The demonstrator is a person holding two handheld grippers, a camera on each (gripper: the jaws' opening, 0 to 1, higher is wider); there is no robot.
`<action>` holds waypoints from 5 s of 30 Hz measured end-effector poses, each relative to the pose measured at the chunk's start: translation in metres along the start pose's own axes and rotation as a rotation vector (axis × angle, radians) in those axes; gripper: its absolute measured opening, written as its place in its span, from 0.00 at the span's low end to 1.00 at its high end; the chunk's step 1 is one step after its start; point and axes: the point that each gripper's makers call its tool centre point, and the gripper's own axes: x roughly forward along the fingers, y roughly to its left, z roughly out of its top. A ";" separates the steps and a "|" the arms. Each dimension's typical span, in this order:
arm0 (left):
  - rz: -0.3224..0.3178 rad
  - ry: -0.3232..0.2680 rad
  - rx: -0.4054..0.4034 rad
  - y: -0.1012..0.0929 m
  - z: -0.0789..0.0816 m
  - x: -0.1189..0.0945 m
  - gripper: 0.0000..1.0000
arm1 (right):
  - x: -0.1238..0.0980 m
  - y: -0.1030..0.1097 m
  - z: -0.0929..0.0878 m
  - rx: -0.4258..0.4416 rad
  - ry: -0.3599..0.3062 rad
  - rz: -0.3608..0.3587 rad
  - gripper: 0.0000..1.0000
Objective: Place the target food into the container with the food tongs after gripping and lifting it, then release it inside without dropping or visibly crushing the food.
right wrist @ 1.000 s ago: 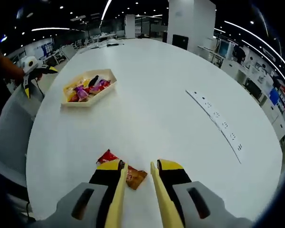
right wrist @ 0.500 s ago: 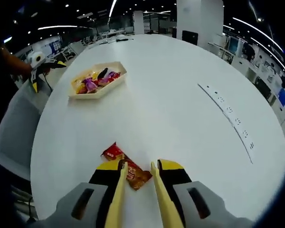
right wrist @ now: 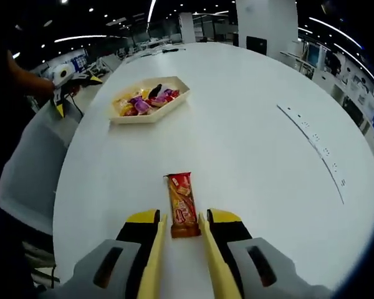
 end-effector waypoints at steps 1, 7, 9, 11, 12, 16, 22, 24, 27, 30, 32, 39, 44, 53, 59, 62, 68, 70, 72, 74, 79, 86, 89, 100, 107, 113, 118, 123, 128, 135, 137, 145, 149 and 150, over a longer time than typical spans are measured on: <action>-0.002 -0.002 -0.001 0.000 0.001 0.000 0.98 | 0.002 0.000 0.000 -0.003 0.002 -0.006 0.29; -0.004 -0.001 0.005 -0.001 0.001 0.000 0.98 | 0.010 -0.003 0.000 -0.080 0.030 -0.085 0.27; -0.006 -0.007 0.004 -0.001 0.002 0.000 0.98 | 0.009 -0.001 0.000 -0.061 0.038 -0.090 0.25; -0.005 -0.007 0.003 -0.001 0.002 0.000 0.98 | 0.008 -0.006 -0.001 -0.031 0.040 -0.107 0.24; -0.005 -0.008 0.002 -0.001 0.002 0.000 0.98 | 0.009 -0.006 0.000 -0.027 0.040 -0.104 0.23; -0.001 -0.011 0.001 0.000 0.003 0.000 0.98 | 0.009 -0.005 0.001 -0.012 0.046 -0.113 0.23; 0.018 -0.022 -0.022 0.006 0.005 -0.001 1.00 | 0.002 -0.009 0.008 0.038 0.031 -0.147 0.24; 0.014 -0.020 -0.009 0.004 0.005 -0.001 1.00 | -0.001 -0.008 0.008 0.080 0.025 -0.137 0.24; 0.005 -0.026 -0.004 0.002 0.006 -0.001 1.00 | -0.006 -0.009 0.005 0.088 0.037 -0.151 0.24; 0.006 -0.034 -0.016 0.002 0.006 -0.002 1.00 | -0.010 -0.008 0.005 0.090 0.052 -0.166 0.24; 0.006 -0.035 -0.013 0.002 0.007 -0.001 1.00 | -0.012 -0.008 0.006 0.097 0.053 -0.171 0.24; 0.011 -0.053 -0.001 0.003 0.011 -0.003 1.00 | -0.023 -0.008 0.014 0.125 0.049 -0.197 0.24; 0.010 -0.054 0.015 0.001 0.012 -0.003 0.99 | -0.027 -0.008 0.022 0.120 0.045 -0.205 0.24; 0.010 -0.071 0.018 0.001 0.015 -0.004 0.99 | -0.029 0.001 0.055 0.101 0.024 -0.209 0.24; 0.013 -0.072 0.021 0.001 0.016 -0.004 0.99 | -0.028 0.003 0.075 0.081 0.011 -0.209 0.24; 0.013 -0.075 0.021 0.002 0.015 -0.004 0.99 | -0.025 0.005 0.087 0.072 0.000 -0.205 0.24; -0.001 -0.073 0.030 -0.001 0.016 -0.003 0.99 | -0.013 0.011 0.117 0.038 -0.026 -0.196 0.24; 0.000 -0.073 0.038 -0.001 0.016 -0.003 0.99 | -0.008 0.014 0.126 0.029 -0.034 -0.190 0.24; 0.002 -0.063 0.037 0.000 0.014 -0.002 0.99 | -0.002 0.018 0.137 0.015 -0.043 -0.181 0.24; 0.006 -0.053 0.042 0.001 0.012 -0.002 0.99 | 0.003 0.021 0.144 0.006 -0.045 -0.176 0.24; 0.024 -0.051 0.036 0.005 0.012 -0.004 0.99 | 0.018 0.028 0.166 -0.024 -0.049 -0.157 0.24; 0.032 -0.073 0.041 0.005 0.016 -0.005 0.99 | 0.040 0.047 0.206 -0.065 -0.069 -0.116 0.24; 0.035 -0.074 0.033 0.006 0.016 -0.006 0.99 | 0.050 0.055 0.227 -0.087 -0.087 -0.097 0.24; 0.036 -0.102 0.026 0.007 0.020 -0.008 0.99 | 0.075 0.078 0.274 -0.153 -0.105 -0.061 0.24; 0.036 -0.112 0.035 0.007 0.021 -0.009 0.99 | 0.083 0.087 0.286 -0.150 -0.144 -0.042 0.27; 0.025 -0.106 0.035 0.005 0.021 -0.007 0.99 | 0.078 0.085 0.283 -0.151 -0.146 -0.048 0.26; 0.024 -0.104 0.038 0.005 0.020 -0.007 0.99 | 0.067 0.081 0.283 -0.151 -0.181 -0.074 0.27; 0.018 -0.106 0.045 0.004 0.021 -0.007 0.99 | 0.051 0.078 0.286 -0.153 -0.222 -0.107 0.27; 0.019 -0.110 0.050 0.003 0.023 -0.007 0.99 | 0.036 0.073 0.288 -0.141 -0.253 -0.141 0.28; 0.021 -0.113 0.039 0.004 0.023 -0.007 0.99 | 0.020 0.075 0.280 -0.132 -0.285 -0.181 0.28; 0.019 -0.114 0.041 0.003 0.023 -0.007 0.99 | 0.015 0.074 0.277 -0.128 -0.292 -0.188 0.28; 0.029 -0.131 -0.001 0.008 0.026 -0.009 0.99 | -0.013 0.075 0.254 -0.085 -0.336 -0.235 0.28; 0.028 -0.134 -0.005 0.007 0.026 -0.009 0.99 | -0.026 0.075 0.234 -0.063 -0.341 -0.263 0.29; 0.027 -0.136 -0.009 0.007 0.027 -0.009 0.99 | -0.029 0.075 0.228 -0.057 -0.339 -0.271 0.28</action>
